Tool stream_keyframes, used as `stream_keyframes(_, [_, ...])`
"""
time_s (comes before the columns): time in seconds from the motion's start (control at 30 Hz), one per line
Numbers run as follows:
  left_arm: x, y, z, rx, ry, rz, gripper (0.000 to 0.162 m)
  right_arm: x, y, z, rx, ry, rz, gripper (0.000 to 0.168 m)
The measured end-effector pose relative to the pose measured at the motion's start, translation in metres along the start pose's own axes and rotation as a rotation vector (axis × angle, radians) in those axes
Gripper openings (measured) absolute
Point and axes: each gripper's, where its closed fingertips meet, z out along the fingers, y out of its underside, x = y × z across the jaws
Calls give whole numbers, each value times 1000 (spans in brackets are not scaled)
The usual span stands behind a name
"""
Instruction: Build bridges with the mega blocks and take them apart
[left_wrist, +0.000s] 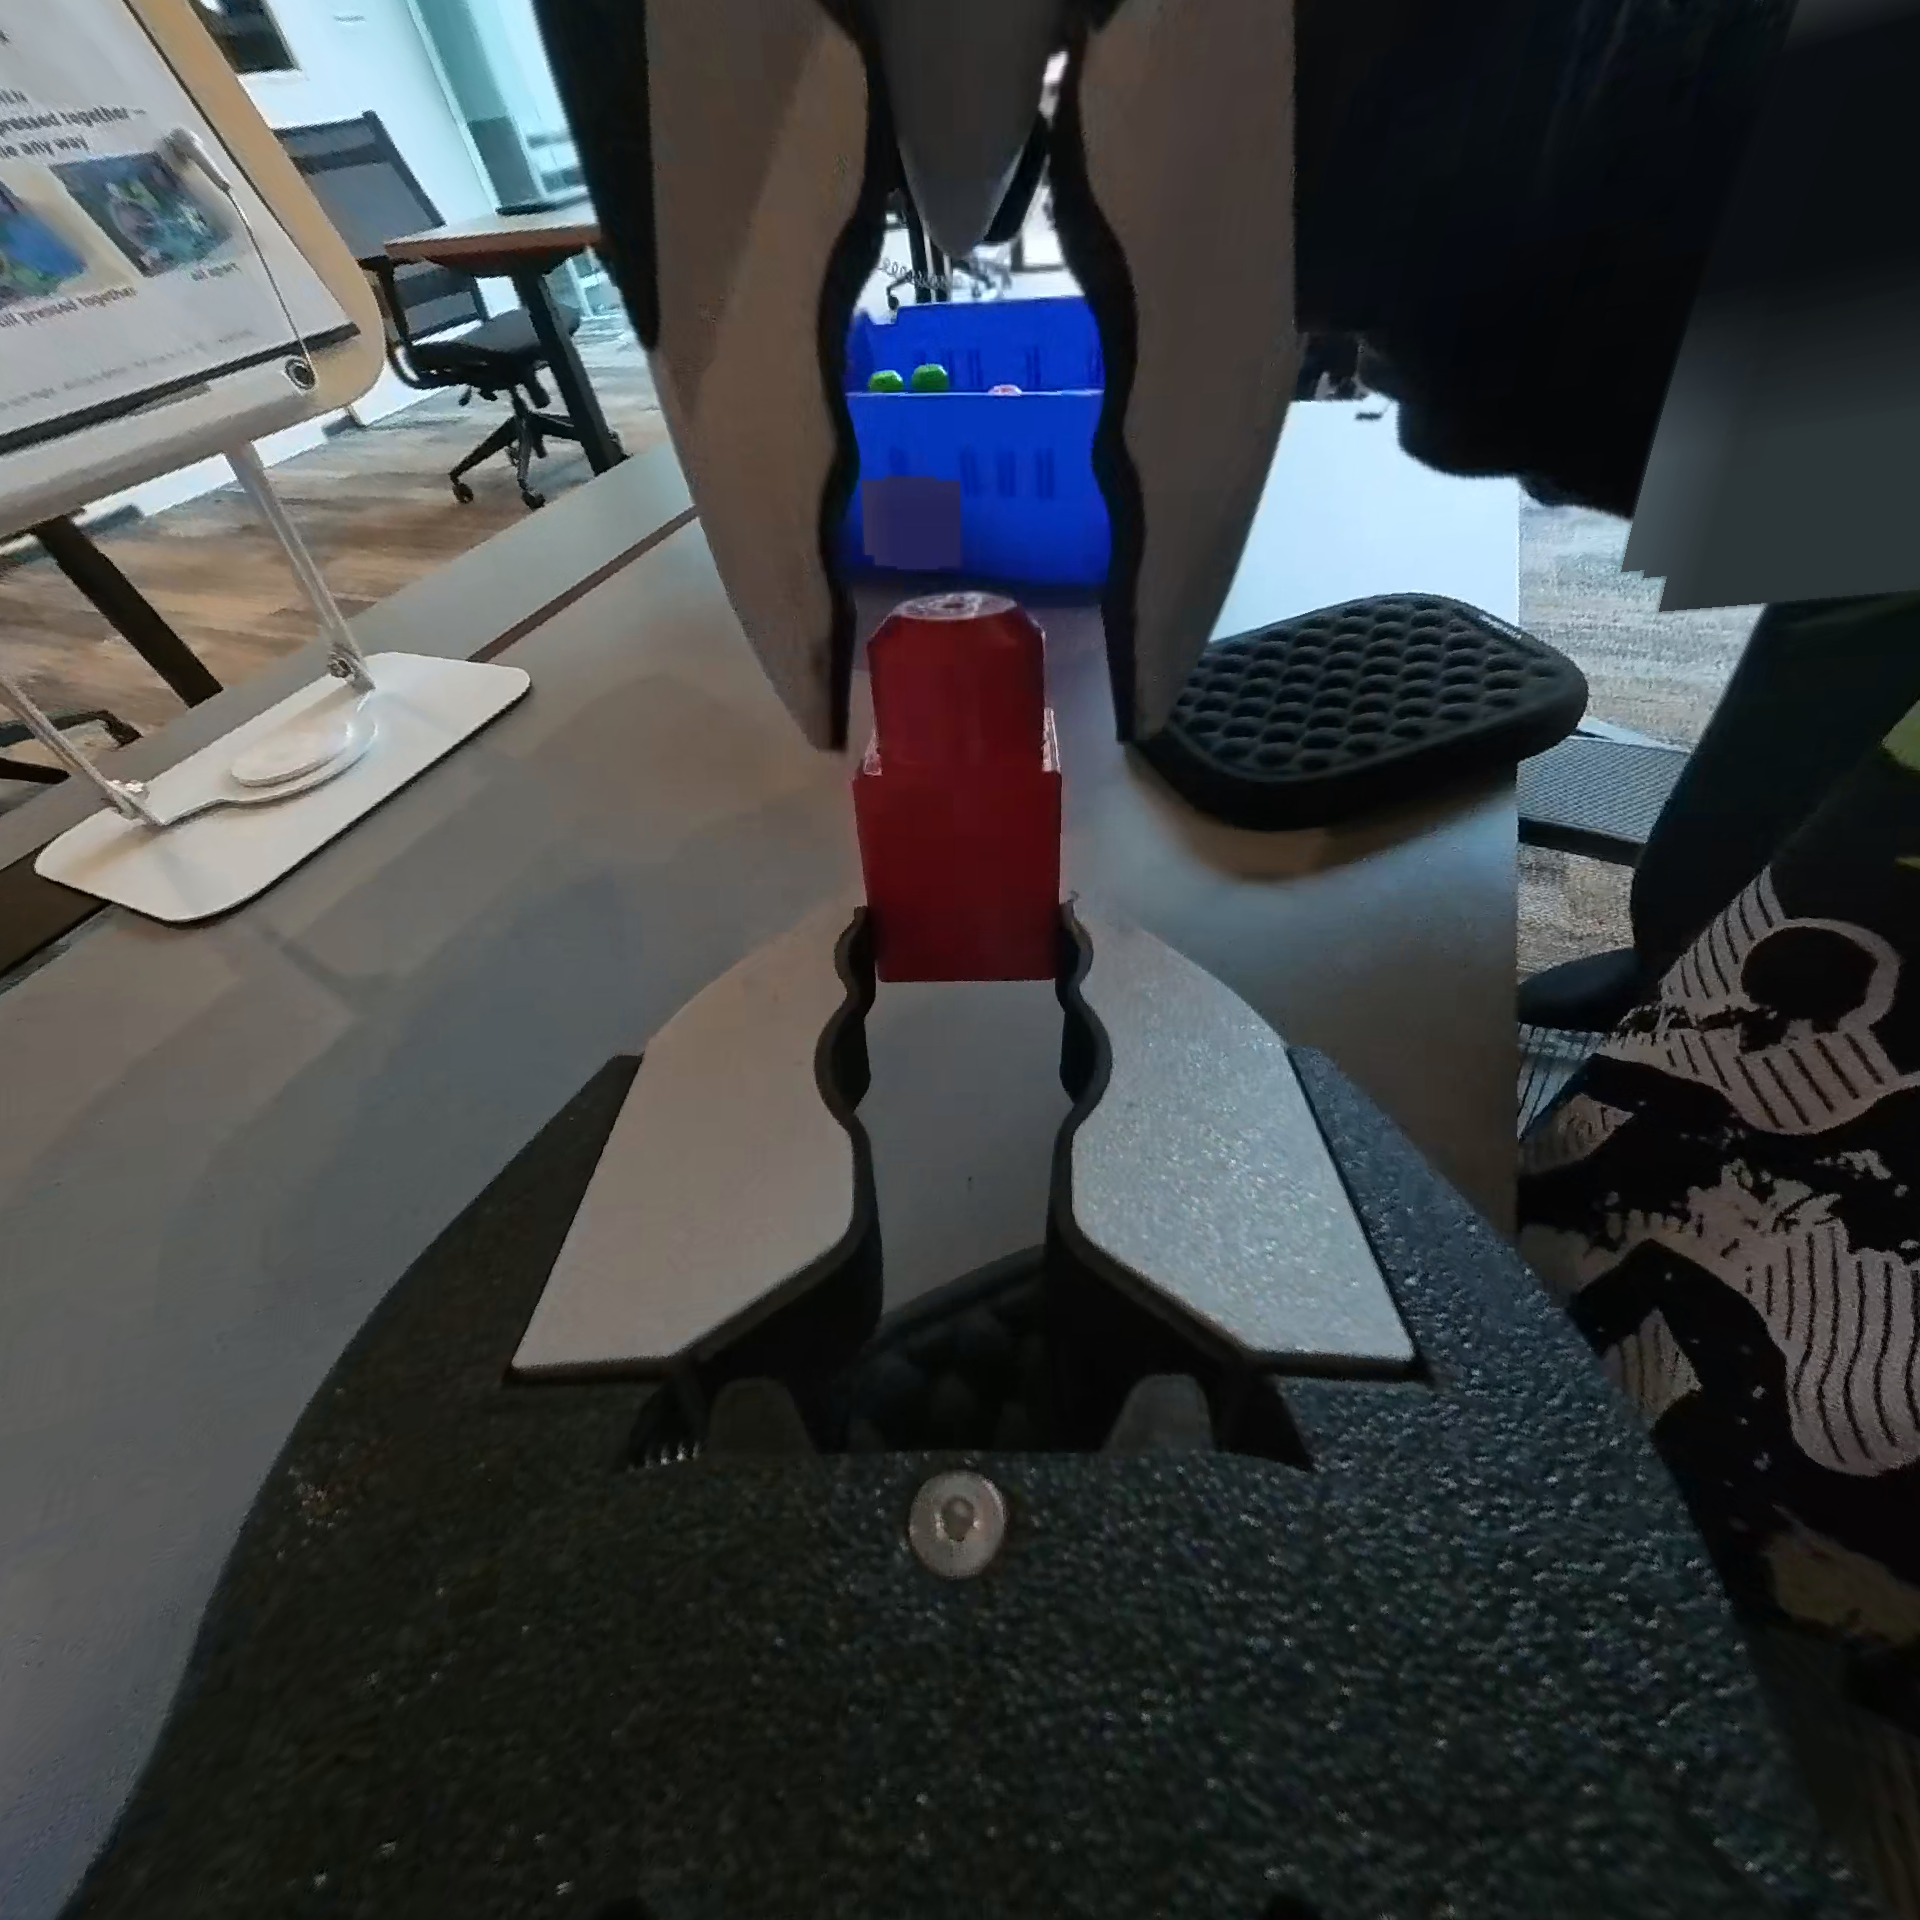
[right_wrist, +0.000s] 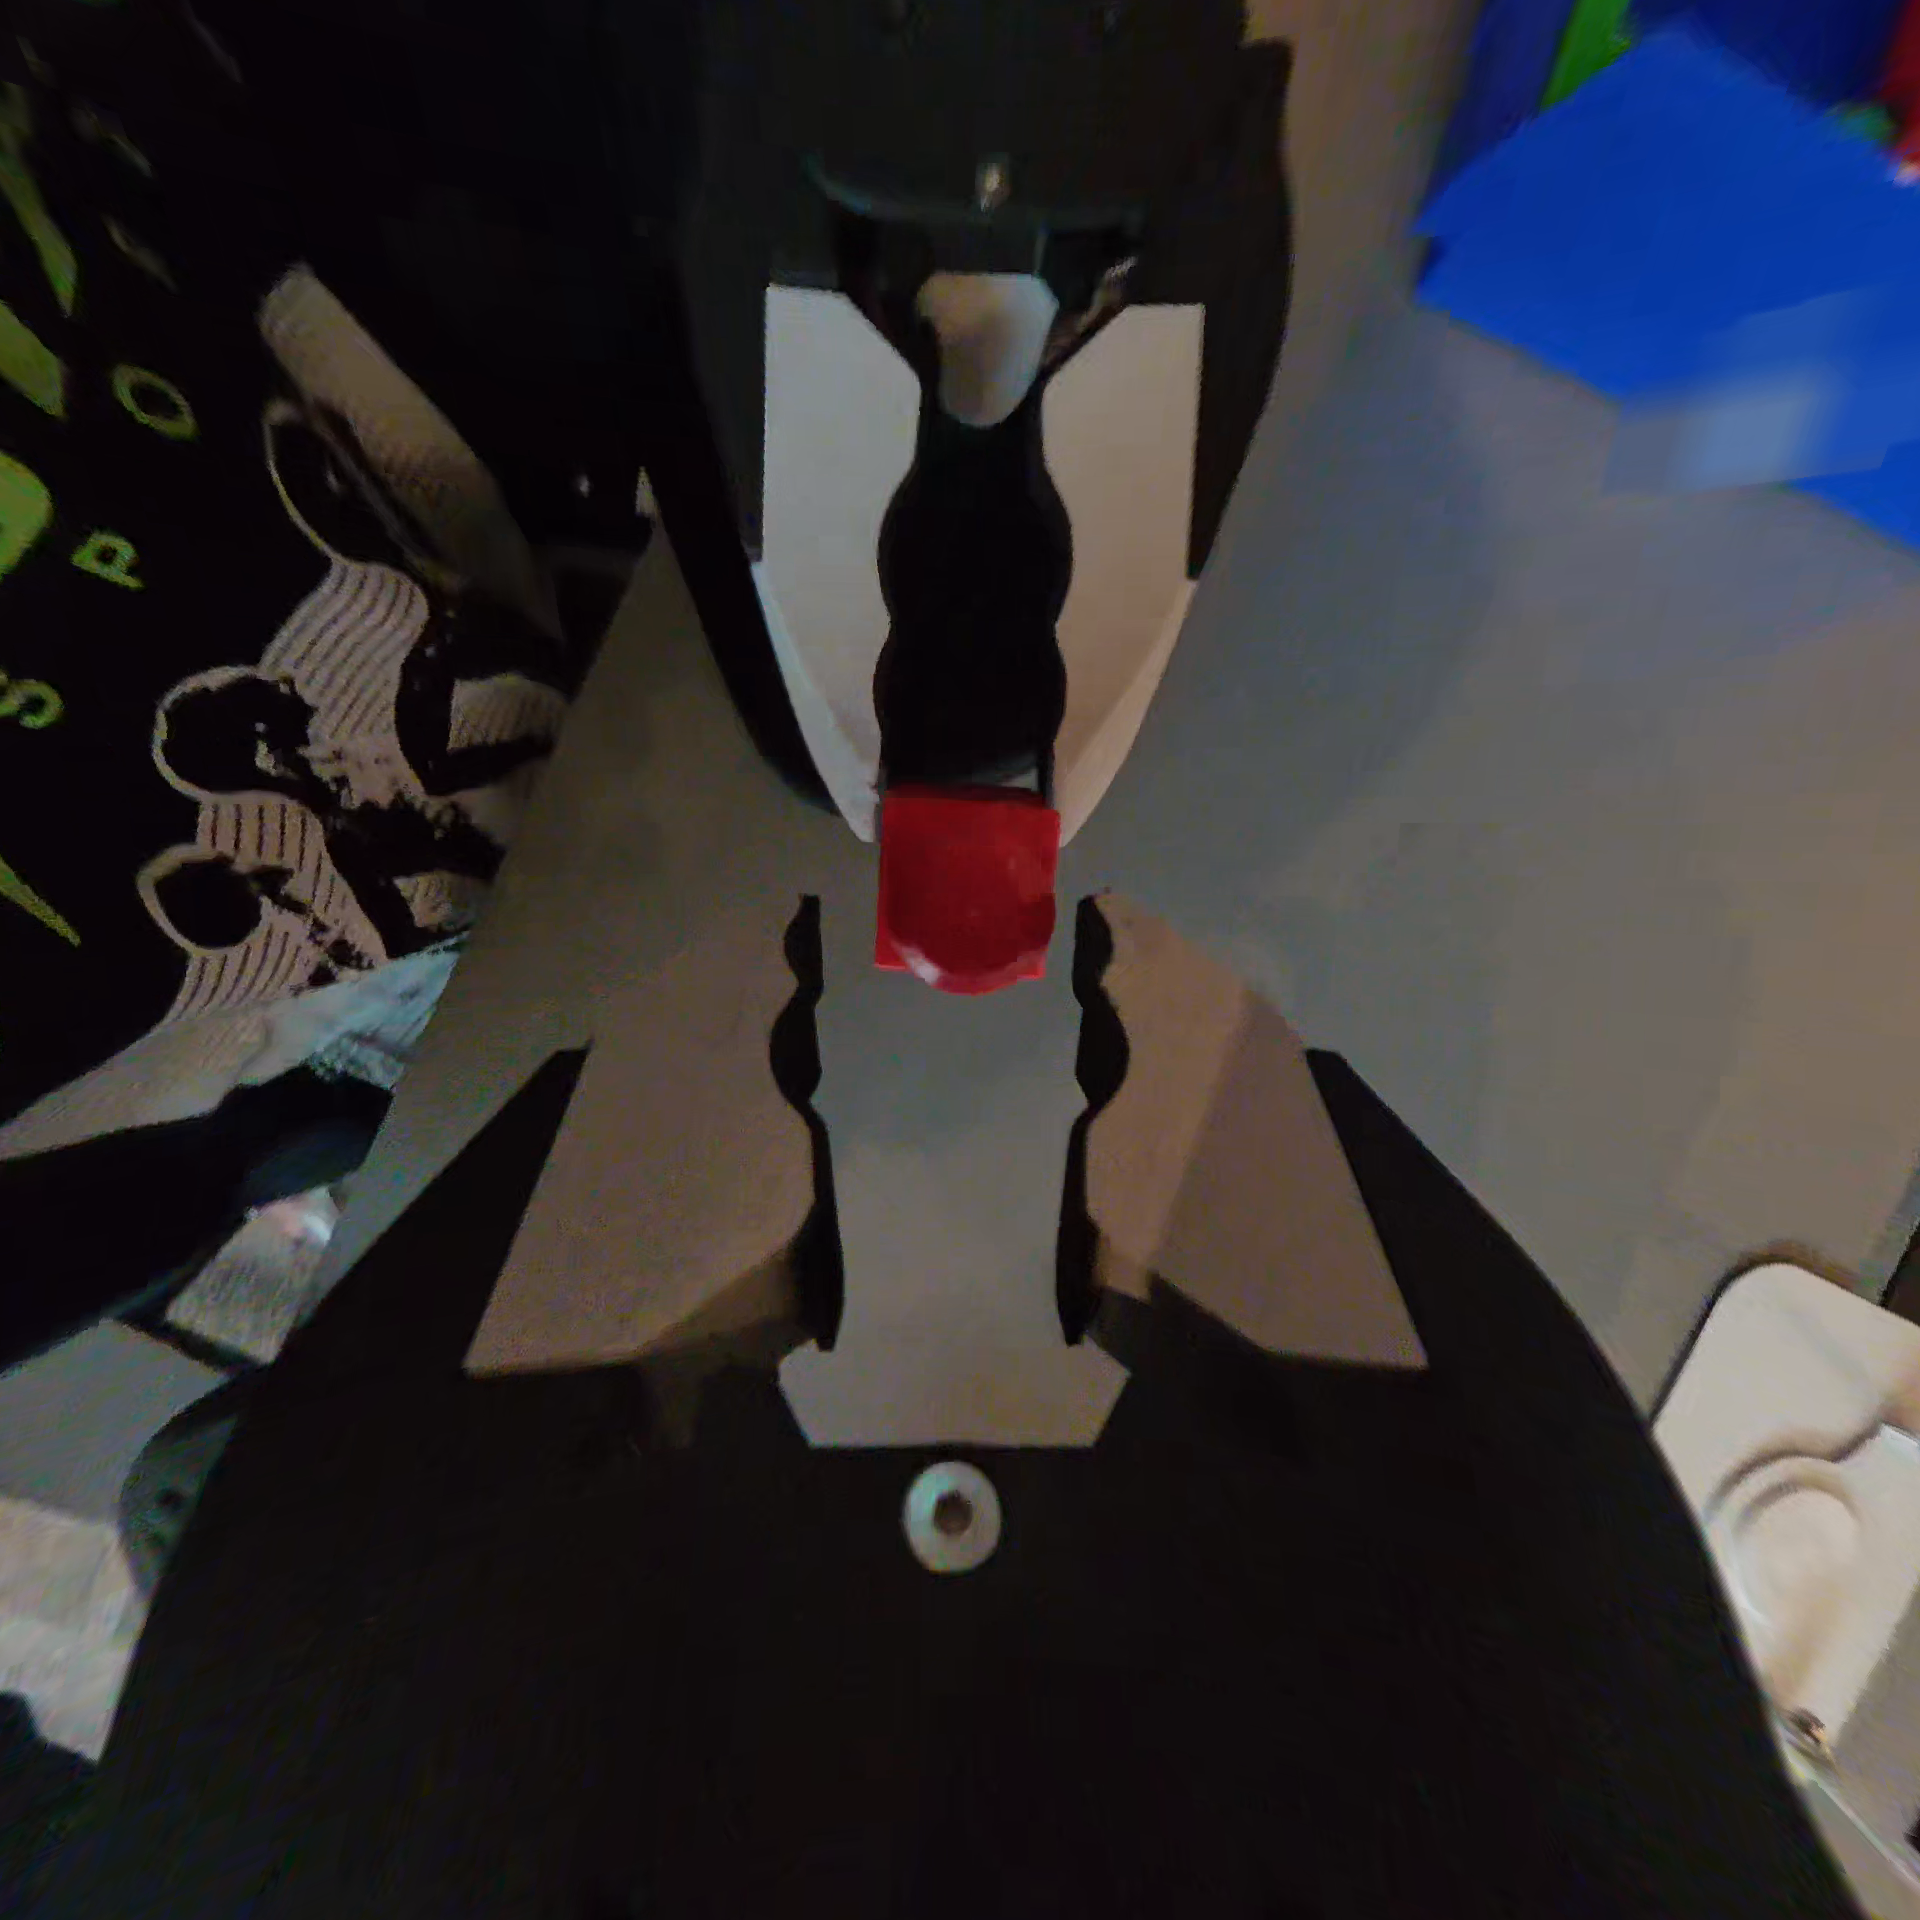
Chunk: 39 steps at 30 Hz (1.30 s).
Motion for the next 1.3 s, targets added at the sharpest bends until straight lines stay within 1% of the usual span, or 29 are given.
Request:
stream_keyframes(0.07, [1, 1, 1, -5, 4, 1, 33, -1, 1, 8, -62, -5, -22, 43])
stream_keyframes(0.13, [1, 3, 1, -10, 5, 3, 34, 3, 3, 12, -100, 16, -31, 35])
stream_keyframes(0.33, [0, 5, -2, 3, 4, -1, 33, 4, 6, 16, -125, 20, -9, 33])
stream_keyframes(0.37, [-4, 5, -3, 14, -17, 9, 37, 7, 10, 15, -147, 32, -2, 33])
stream_keyframes(0.4, [-9, 7, -5, 20, -49, 25, 47, 11, 18, 15, -178, 51, 10, 33])
stream_keyframes(0.43, [-13, 10, -7, 17, -77, 38, 53, 16, 26, 15, -207, 68, 27, 33])
stream_keyframes(0.53, [-23, 15, -17, 18, -148, 40, 59, 23, 52, 23, -270, 72, 107, 33])
stream_keyframes(0.67, [-31, 17, -36, 57, -225, 10, 59, 27, 86, 38, -342, 69, 195, 33])
stream_keyframes(0.87, [-42, 26, -62, 53, -321, -18, 55, 23, 116, 56, -412, 24, 260, 33])
stream_keyframes(1.07, [-47, 27, -75, 61, -364, -23, 53, 20, 126, 62, -454, 16, 319, 33])
stream_keyframes(1.3, [-49, 30, -73, 57, -359, -15, 53, 18, 131, 65, -459, 22, 351, 33])
